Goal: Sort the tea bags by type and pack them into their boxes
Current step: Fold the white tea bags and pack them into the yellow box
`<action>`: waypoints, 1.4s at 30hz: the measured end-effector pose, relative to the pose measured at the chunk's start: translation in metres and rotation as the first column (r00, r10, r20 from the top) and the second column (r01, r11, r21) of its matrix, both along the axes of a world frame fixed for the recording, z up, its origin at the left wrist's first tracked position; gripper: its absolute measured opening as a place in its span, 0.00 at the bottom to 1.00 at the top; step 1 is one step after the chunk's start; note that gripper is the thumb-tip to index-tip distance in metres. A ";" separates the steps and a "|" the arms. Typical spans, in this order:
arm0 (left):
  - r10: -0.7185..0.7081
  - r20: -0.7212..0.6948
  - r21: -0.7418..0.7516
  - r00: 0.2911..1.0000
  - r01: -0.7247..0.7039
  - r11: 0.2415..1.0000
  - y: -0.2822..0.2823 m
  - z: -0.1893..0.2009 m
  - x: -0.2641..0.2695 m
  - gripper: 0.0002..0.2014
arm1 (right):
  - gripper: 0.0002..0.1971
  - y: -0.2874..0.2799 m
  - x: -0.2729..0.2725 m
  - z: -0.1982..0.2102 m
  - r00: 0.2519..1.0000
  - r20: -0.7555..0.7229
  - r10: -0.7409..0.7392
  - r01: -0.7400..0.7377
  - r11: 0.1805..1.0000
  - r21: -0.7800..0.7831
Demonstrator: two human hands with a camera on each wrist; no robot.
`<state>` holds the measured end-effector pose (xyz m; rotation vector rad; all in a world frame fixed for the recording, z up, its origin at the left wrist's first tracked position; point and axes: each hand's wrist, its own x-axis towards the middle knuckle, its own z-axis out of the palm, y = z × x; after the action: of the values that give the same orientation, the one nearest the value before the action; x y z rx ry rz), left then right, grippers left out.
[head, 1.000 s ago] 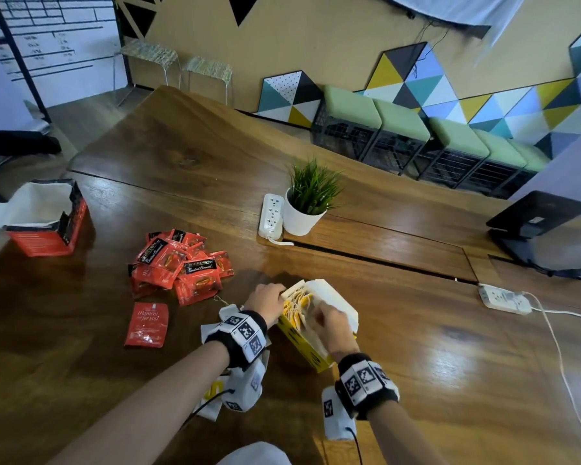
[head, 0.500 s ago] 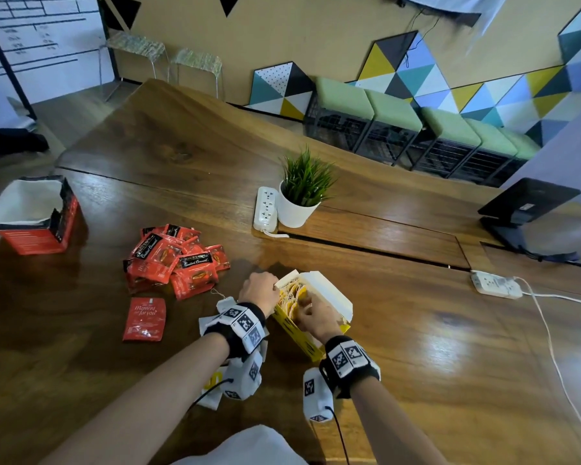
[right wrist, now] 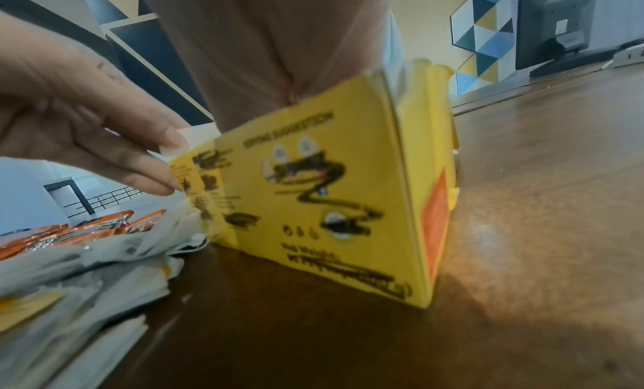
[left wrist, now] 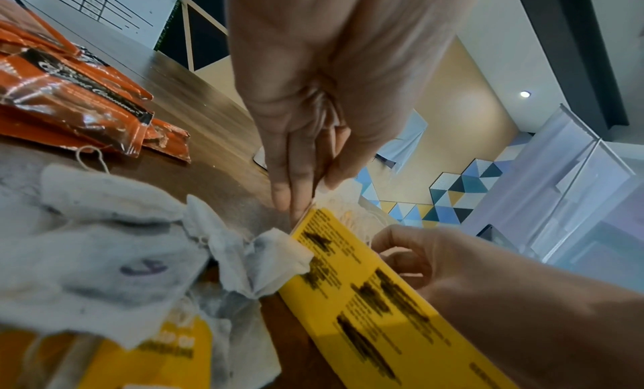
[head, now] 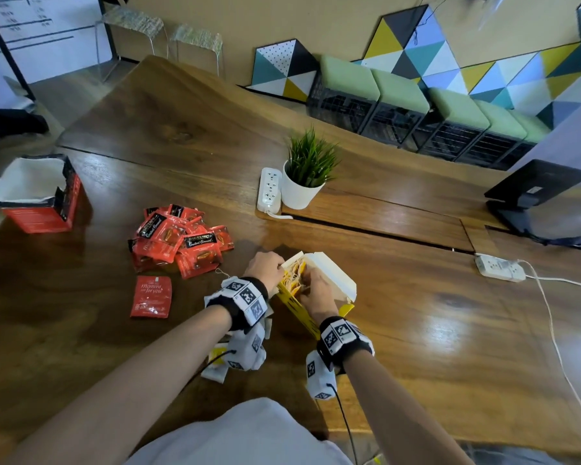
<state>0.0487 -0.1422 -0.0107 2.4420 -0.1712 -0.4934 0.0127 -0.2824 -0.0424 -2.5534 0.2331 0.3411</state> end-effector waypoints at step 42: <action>0.121 -0.378 -0.491 0.918 -0.309 0.815 0.111 0.008 -0.078 0.06 | 0.05 0.034 -0.060 0.044 0.985 0.116 0.125 -0.159 0.917 0.366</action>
<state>-0.0294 -0.0310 -0.0024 1.7609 0.1052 -0.6420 -0.0468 -0.2488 0.0015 -2.2031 -0.0515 0.2920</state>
